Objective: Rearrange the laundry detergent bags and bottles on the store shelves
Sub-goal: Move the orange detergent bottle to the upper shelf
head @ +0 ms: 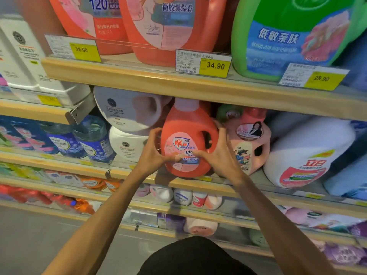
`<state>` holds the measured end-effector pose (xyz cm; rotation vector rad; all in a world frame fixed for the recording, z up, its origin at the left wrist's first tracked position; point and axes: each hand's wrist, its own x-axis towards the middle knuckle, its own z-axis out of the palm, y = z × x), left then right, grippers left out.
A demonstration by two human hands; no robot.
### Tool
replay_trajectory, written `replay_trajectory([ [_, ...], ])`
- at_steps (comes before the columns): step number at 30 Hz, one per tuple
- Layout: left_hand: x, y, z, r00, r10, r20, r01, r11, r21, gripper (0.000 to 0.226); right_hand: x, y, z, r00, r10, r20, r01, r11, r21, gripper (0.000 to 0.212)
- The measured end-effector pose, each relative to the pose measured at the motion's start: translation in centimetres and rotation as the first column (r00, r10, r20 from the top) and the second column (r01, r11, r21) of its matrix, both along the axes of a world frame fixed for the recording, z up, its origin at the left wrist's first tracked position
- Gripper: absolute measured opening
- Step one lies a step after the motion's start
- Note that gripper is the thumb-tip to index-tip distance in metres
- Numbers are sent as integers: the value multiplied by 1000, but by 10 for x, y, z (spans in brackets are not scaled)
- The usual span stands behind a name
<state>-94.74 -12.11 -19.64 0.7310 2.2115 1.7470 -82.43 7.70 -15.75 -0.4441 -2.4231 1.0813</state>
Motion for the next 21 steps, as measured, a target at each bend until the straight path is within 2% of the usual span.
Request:
replay_trajectory([
  [7, -14, 12, -19, 999, 23, -43, -25, 999, -37, 103, -7, -2, -19, 998, -53, 14, 52, 996, 71, 101],
  [13, -13, 11, -37, 994, 43, -102, -51, 995, -84, 103, -13, -6, -40, 997, -57, 54, 51, 993, 102, 106],
  [21, -28, 9, -35, 999, -28, 33, 33, 982, -186, 102, -24, -9, -46, 977, -177, 116, 156, 972, 175, 97],
])
